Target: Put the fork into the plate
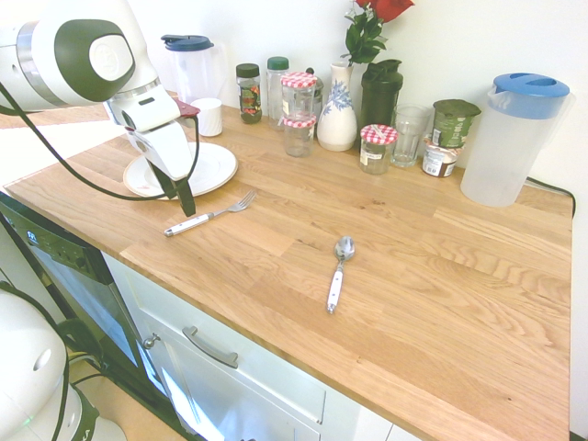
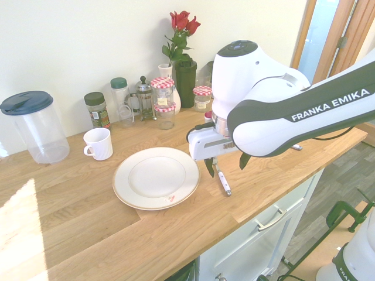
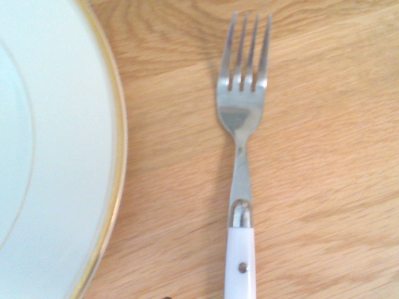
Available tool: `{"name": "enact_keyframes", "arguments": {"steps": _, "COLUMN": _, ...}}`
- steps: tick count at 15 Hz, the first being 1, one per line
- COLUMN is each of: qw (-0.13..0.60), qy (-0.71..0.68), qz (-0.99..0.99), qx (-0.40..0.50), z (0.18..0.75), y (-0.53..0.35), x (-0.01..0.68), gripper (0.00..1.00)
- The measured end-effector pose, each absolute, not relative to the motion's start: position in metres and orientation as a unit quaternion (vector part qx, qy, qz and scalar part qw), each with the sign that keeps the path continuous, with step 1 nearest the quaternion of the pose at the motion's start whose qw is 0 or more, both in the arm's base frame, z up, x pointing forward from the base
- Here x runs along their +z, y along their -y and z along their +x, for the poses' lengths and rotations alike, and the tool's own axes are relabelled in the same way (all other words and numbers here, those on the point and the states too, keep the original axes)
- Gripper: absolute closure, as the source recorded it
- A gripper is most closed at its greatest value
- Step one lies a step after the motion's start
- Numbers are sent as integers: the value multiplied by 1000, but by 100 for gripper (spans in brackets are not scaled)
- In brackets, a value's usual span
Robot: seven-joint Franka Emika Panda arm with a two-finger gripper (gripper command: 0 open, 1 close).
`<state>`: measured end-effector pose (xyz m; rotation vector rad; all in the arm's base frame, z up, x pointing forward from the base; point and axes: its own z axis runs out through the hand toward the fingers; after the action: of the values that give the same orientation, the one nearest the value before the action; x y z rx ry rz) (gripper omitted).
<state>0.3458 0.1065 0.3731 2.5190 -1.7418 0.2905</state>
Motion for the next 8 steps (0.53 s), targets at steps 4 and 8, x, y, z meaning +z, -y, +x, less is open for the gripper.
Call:
{"name": "enact_keyframes", "arguments": {"steps": 4, "qw": 29, "qy": 595, "qz": 798, "qx": 92, "z": 348, "y": -105, "x": 369, "gripper": 0}}
{"name": "enact_keyframes", "arguments": {"steps": 8, "qw": 15, "qy": 624, "qz": 776, "qx": 87, "z": 356, "y": -110, "x": 353, "gripper": 0}}
